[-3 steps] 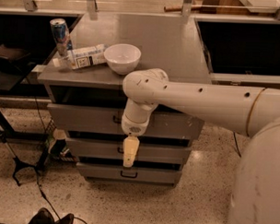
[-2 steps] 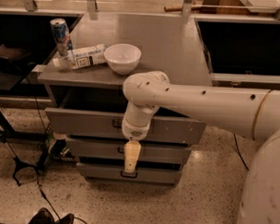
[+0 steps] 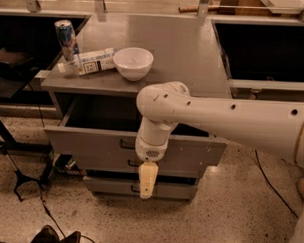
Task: Open top drawer
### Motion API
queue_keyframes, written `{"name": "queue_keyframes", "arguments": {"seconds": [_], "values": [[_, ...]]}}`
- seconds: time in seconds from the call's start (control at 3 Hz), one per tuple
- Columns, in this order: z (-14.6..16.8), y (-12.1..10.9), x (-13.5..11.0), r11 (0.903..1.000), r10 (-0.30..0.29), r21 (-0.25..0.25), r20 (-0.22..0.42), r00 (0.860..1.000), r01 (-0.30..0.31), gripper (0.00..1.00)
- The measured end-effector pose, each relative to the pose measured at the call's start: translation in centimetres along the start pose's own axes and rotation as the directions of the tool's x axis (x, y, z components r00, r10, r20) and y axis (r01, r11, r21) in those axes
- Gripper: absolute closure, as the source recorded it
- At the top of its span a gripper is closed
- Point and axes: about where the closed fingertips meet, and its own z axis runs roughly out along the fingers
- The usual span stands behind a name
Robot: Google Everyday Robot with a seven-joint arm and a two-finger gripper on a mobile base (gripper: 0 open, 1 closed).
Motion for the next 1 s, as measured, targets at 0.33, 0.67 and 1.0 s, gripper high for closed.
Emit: {"name": "queue_keyframes", "arguments": {"seconds": [0.33, 0.67, 1.0], "values": [[0.1, 1.2, 0.2, 0.9999, -0.002, -0.012, -0.007, 1.000, 0.002, 0.00], [0.3, 2.0, 0.0, 0.9998, -0.004, -0.022, -0.009, 1.000, 0.004, 0.00], [0.3, 2.7, -0.2, 0.9996, -0.004, -0.026, -0.009, 1.000, 0.003, 0.00]]}}
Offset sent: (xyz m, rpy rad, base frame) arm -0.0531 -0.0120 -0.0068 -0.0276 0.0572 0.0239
